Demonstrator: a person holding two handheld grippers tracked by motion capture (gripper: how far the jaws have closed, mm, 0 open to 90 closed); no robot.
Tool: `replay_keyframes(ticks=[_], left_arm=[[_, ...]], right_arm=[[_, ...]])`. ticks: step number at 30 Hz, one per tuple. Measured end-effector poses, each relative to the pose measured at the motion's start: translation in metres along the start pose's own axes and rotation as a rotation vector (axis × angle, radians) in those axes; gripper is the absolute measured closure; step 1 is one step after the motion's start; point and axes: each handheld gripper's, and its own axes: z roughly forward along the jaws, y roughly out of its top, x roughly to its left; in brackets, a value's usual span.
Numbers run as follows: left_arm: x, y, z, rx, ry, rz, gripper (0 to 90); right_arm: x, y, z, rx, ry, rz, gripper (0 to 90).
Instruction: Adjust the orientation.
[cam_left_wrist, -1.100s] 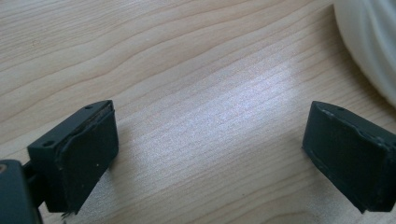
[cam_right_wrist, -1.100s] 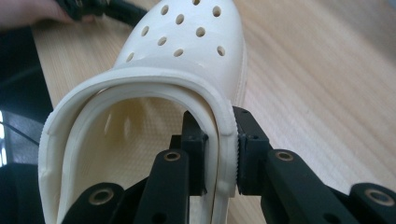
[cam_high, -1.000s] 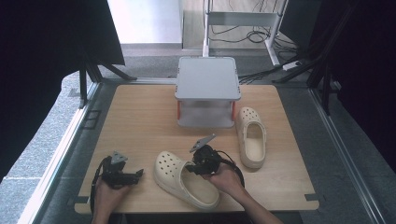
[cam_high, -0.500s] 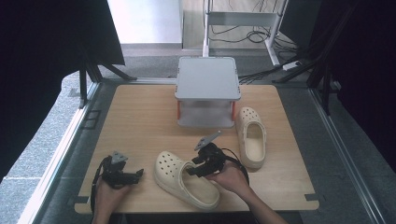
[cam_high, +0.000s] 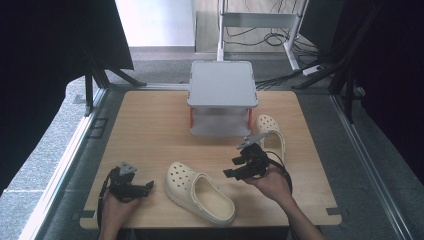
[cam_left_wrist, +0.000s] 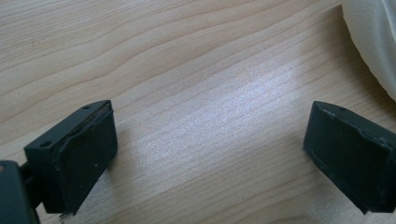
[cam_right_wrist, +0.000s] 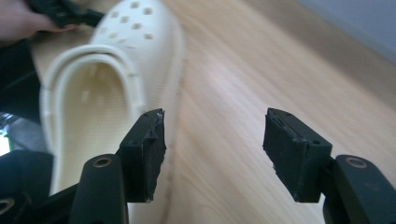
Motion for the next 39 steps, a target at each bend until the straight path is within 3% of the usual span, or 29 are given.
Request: replay_keyframes(ticks=[5,7,8,10,13,19,26,29,35,37,39], left_arm=[[0.0,0.0,0.0,0.0,0.0,0.0,2.7],[0.0,0.0,0.0,0.002,0.0,0.005,2.7],[0.0,0.0,0.0,0.002,0.0,0.005,2.7],[0.0,0.0,0.0,0.001,0.0,0.005,2.7],[0.0,0.0,0.0,0.001,0.0,0.005,2.7],[0.0,0.0,0.0,0.001,-0.001,0.002,2.7],[0.0,0.0,0.0,0.0,-0.001,0.002,2.8],[0.0,0.0,0.0,-0.001,0.0,0.002,2.8],[0.0,0.0,0.0,-0.001,0.0,0.002,2.8],[0.0,0.0,0.0,-0.001,0.0,0.002,2.8],[0.0,0.0,0.0,0.0,-0.001,0.003,2.9]], right_arm=[[-0.02,-0.006,-0.013,-0.009,-0.094,0.033,36.4],[-0.029,-0.009,-0.017,-0.017,-0.133,0.066,35.4],[-0.029,-0.009,-0.017,-0.017,-0.133,0.066,35.4],[-0.042,-0.012,-0.023,-0.02,-0.195,0.121,35.4],[-0.052,-0.015,-0.027,-0.009,-0.266,0.133,35.4],[-0.077,-0.017,-0.034,-0.029,-0.326,0.193,39.6],[-0.102,-0.012,-0.028,-0.066,-0.355,0.243,47.2],[-0.113,-0.011,-0.02,-0.053,-0.37,0.275,48.5],[-0.13,-0.014,-0.002,-0.065,-0.338,0.337,54.3],[-0.132,-0.017,0.0,-0.096,-0.296,0.363,64.1],[-0.131,-0.017,0.0,-0.104,-0.299,0.378,67.0]])
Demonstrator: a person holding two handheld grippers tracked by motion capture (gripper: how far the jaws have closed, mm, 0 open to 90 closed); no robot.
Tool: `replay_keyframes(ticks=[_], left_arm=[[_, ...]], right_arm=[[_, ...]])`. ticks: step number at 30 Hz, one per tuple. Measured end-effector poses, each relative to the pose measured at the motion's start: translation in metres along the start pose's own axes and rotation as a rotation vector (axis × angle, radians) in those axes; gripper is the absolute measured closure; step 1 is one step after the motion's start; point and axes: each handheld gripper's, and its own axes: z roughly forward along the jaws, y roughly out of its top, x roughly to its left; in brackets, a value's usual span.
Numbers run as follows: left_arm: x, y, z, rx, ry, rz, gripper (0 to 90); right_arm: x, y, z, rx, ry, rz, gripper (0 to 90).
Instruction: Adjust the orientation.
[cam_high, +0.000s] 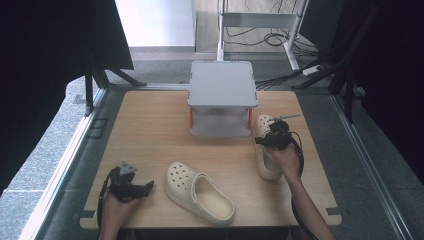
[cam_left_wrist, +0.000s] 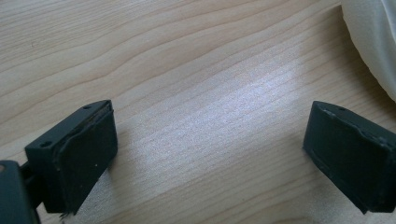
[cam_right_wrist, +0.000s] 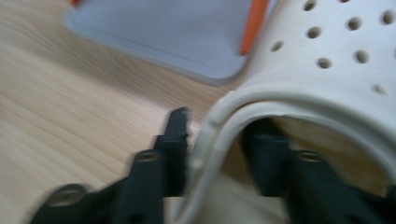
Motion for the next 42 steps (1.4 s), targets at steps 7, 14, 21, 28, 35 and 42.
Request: replay_keyframes(ticks=[7,14,21,28,35,42], left_arm=[[0.0,0.0,0.0,0.002,0.001,0.0,2.9],[0.0,0.0,0.0,0.001,0.001,0.0,2.9],[0.0,0.0,0.0,0.001,0.001,-0.001,2.9],[0.0,0.0,0.0,0.002,0.0,0.003,3.1],[0.0,0.0,0.0,-0.002,0.0,-0.002,3.2],[0.0,0.0,0.0,0.001,-0.003,0.002,3.3]], right_arm=[[-0.002,-0.008,-0.018,0.01,-0.039,0.006,77.1],[-0.008,-0.014,-0.04,-0.009,-0.052,-0.013,77.7],[0.005,-0.019,-0.068,-0.026,-0.045,-0.078,77.6],[0.037,-0.021,-0.088,-0.039,0.002,-0.165,77.6],[0.081,-0.021,-0.088,-0.029,0.062,-0.285,77.5],[0.124,-0.023,-0.067,0.009,0.119,-0.376,77.5]])
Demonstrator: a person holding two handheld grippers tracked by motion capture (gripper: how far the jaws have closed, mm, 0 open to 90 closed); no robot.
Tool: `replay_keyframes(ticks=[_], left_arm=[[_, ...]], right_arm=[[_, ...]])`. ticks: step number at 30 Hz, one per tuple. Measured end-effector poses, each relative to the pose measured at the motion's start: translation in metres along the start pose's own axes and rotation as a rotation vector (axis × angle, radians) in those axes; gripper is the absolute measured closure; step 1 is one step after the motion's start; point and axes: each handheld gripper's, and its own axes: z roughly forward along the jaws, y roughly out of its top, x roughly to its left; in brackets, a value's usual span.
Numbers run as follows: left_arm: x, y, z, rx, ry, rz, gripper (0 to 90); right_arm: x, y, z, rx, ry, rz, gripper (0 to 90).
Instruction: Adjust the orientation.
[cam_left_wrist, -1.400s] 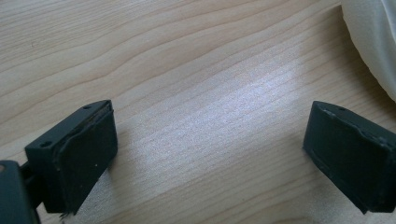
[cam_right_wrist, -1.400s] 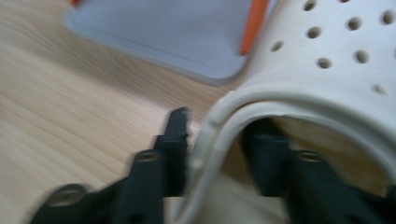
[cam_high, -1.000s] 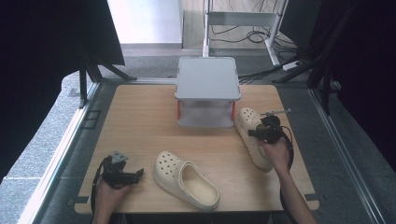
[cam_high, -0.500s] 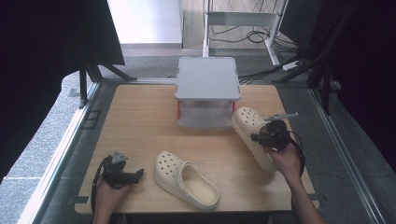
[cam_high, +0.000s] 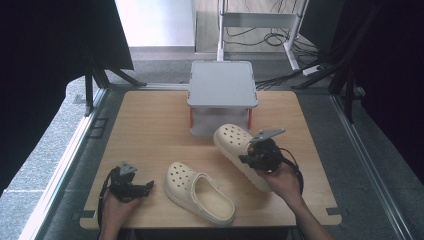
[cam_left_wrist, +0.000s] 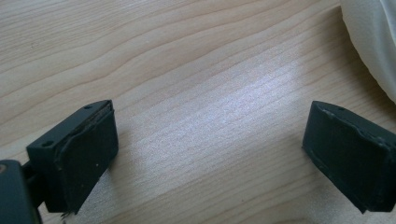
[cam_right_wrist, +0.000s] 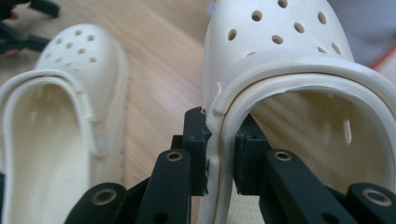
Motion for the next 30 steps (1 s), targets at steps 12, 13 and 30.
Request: replay_keyframes(ticks=[12,13,30], left_arm=[[0.0,0.0,0.0,-0.004,0.001,-0.002,3.5],[0.0,0.0,0.0,-0.004,0.001,-0.002,3.5],[-0.001,0.0,0.0,-0.005,0.002,-0.004,3.7]], right_arm=[[0.046,0.009,0.054,0.056,0.083,-0.086,77.5],[0.046,0.009,0.054,0.056,0.083,-0.086,77.5],[0.046,0.002,0.074,0.088,0.188,-0.083,68.5]])
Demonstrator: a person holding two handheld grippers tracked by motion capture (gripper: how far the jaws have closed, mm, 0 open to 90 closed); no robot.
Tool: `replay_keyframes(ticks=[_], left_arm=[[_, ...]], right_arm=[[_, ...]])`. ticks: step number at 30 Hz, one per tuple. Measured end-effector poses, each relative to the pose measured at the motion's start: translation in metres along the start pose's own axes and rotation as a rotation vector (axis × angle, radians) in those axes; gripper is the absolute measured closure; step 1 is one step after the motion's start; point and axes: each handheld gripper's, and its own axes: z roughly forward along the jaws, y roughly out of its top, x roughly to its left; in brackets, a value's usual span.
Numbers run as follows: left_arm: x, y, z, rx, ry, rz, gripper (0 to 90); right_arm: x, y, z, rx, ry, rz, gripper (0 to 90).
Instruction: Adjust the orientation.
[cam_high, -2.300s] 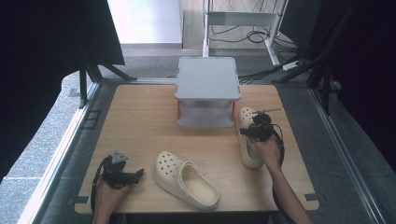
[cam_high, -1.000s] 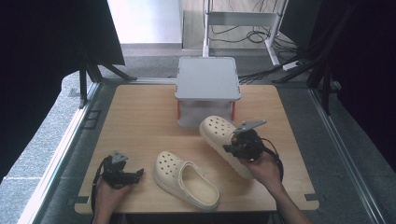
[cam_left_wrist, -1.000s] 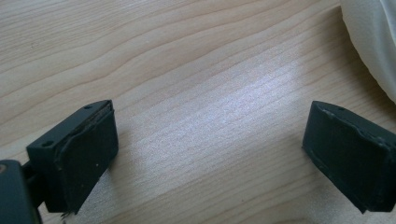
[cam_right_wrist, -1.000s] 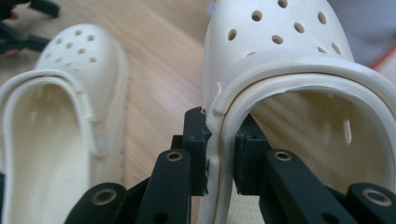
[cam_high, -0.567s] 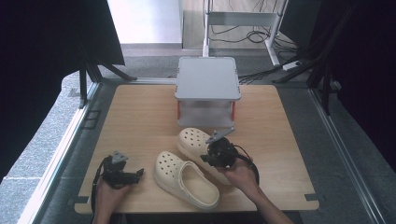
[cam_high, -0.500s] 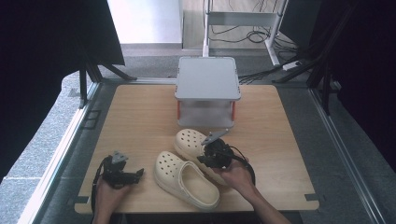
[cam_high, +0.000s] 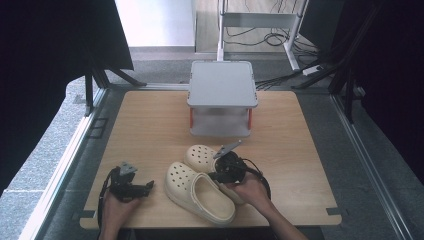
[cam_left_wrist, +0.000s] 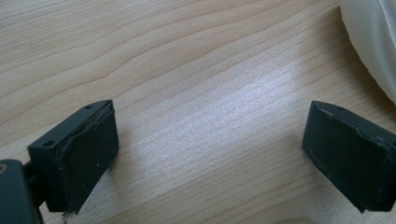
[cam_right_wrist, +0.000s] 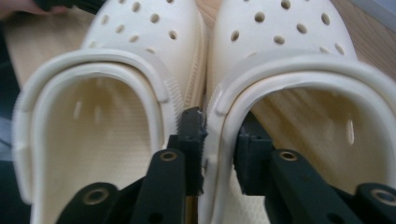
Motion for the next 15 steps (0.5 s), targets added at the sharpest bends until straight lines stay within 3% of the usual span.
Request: replay_keyframes(ticks=[1,3,5,7,9,15], left_arm=[[0.0,0.0,0.0,0.001,-0.001,0.0,3.7],[0.0,0.0,0.0,0.0,-0.001,0.0,3.7],[0.0,0.0,0.0,0.002,-0.001,0.002,3.7],[0.0,0.0,0.0,0.002,-0.001,0.002,3.7],[0.0,0.0,0.0,0.001,0.0,0.002,3.7],[0.0,0.0,0.0,0.0,0.0,0.0,3.7]], right_arm=[[-0.001,0.001,-0.009,-0.017,-0.004,0.0,58.2],[-0.001,0.002,-0.012,-0.021,0.004,-0.002,53.9],[-0.002,0.002,-0.022,-0.035,0.038,-0.007,42.6],[-0.001,0.0,-0.025,-0.033,0.051,-0.02,36.9],[0.001,-0.002,-0.025,-0.033,0.07,-0.03,34.1],[0.007,-0.002,-0.009,0.001,0.067,-0.063,31.8]])
